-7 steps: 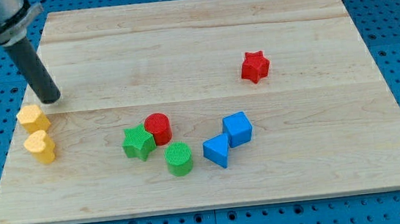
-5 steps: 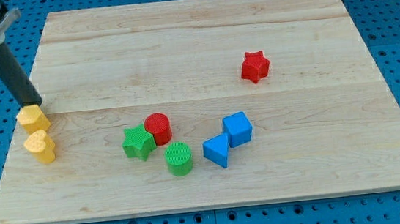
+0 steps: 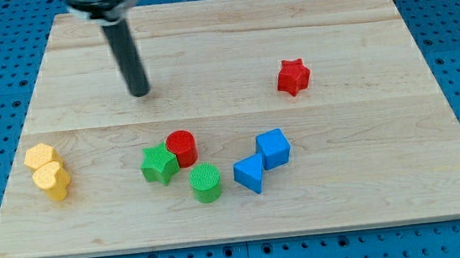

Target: Push green star into yellow hexagon

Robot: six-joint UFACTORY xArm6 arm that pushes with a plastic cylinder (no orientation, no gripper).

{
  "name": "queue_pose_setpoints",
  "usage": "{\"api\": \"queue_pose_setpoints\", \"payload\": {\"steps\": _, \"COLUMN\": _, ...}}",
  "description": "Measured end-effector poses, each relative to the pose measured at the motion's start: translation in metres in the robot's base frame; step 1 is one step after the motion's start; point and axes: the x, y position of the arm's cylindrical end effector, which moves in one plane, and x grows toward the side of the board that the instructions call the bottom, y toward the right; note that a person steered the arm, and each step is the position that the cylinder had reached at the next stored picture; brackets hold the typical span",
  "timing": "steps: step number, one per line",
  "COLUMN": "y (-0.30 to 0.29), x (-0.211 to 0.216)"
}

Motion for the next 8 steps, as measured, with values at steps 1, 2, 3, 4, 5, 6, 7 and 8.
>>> {"api": "queue_pose_setpoints", "payload": {"steps": 1, "y": 0.03, "x": 0.01}}
{"api": "queue_pose_setpoints", "payload": {"steps": 2, "y": 0.034, "x": 0.035}}
{"api": "queue_pose_setpoints", "payload": {"steps": 3, "y": 0.064, "x": 0.06}}
{"api": "queue_pose_setpoints", "payload": {"steps": 4, "y": 0.08, "x": 0.094}}
{"api": "queue_pose_setpoints", "payload": {"steps": 5, "y": 0.052, "x": 0.116}}
{"api": "queue_pose_setpoints", "payload": {"steps": 6, "y": 0.03, "x": 0.148}}
{"api": "queue_pose_setpoints", "payload": {"steps": 7, "y": -0.016, "x": 0.159}}
{"api": "queue_pose_setpoints", "payload": {"steps": 8, "y": -0.038, "x": 0.142}}
